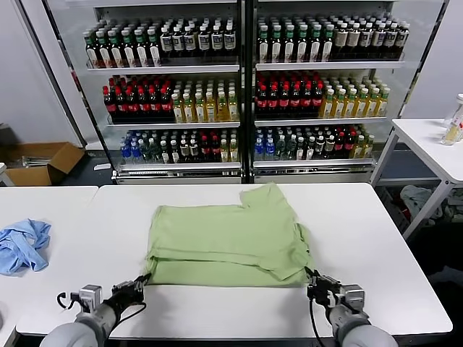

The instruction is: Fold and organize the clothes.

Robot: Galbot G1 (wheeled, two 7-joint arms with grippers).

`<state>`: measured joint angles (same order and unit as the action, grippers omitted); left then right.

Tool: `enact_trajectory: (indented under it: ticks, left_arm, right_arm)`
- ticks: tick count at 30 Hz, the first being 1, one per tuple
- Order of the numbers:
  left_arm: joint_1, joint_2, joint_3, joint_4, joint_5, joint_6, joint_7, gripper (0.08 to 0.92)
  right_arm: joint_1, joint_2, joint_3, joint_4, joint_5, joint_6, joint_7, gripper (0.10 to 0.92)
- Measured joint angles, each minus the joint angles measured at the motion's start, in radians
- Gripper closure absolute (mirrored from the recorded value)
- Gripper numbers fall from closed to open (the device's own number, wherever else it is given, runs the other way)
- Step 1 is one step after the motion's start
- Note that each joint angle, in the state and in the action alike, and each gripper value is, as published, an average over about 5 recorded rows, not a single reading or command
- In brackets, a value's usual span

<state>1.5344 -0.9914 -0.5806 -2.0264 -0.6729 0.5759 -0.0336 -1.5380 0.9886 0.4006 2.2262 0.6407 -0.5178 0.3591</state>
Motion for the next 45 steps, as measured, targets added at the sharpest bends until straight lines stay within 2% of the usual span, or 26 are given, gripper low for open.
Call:
enact_trajectory:
  ticks: [7, 14, 18, 27, 32, 37, 41, 45]
  left_arm:
    - [0.139, -0.009, -0.056, -0.084, 0.01, -0.009, 0.0, 0.917]
    - [0.204, -0.016, -0.076, -0.113, 0.029, -0.02, -0.002, 0.915]
    - [0.234, -0.023, -0.085, -0.135, 0.039, -0.013, -0.001, 0.849]
    - [0.26, -0.012, -0.124, -0.242, 0.024, -0.004, -0.005, 0.592]
    - [0.198, 0.009, -0.124, -0.267, -0.006, -0.005, -0.003, 0.444]
    - [0.063, 0.039, -0.087, -0.207, -0.04, -0.003, -0.002, 0.297]
    - [-0.07, 0.052, -0.033, -0.112, -0.053, -0.002, 0.002, 0.204]
    - [-0.204, 0.057, 0.033, 0.004, -0.057, -0.001, 0.015, 0.179]
  right_arm:
    - [-0.149, 0.005, 0.05, 0.055, -0.046, 0.028, -0.014, 0.902]
    - [-0.235, 0.017, 0.063, 0.074, -0.088, 0.049, -0.009, 0.88]
    - [-0.267, 0.016, 0.074, 0.097, -0.099, 0.053, -0.004, 0.777]
    - [-0.236, -0.018, 0.128, 0.179, -0.065, 0.036, -0.003, 0.517]
    - [-0.096, -0.04, 0.109, 0.153, -0.022, 0.006, -0.001, 0.378]
    - [0.116, -0.038, 0.028, 0.039, 0.014, -0.019, 0.007, 0.242]
    - [0.302, -0.015, -0.056, -0.095, 0.037, -0.032, 0.01, 0.206]
    - [0.477, 0.026, -0.139, -0.249, 0.051, -0.04, 0.006, 0.203]
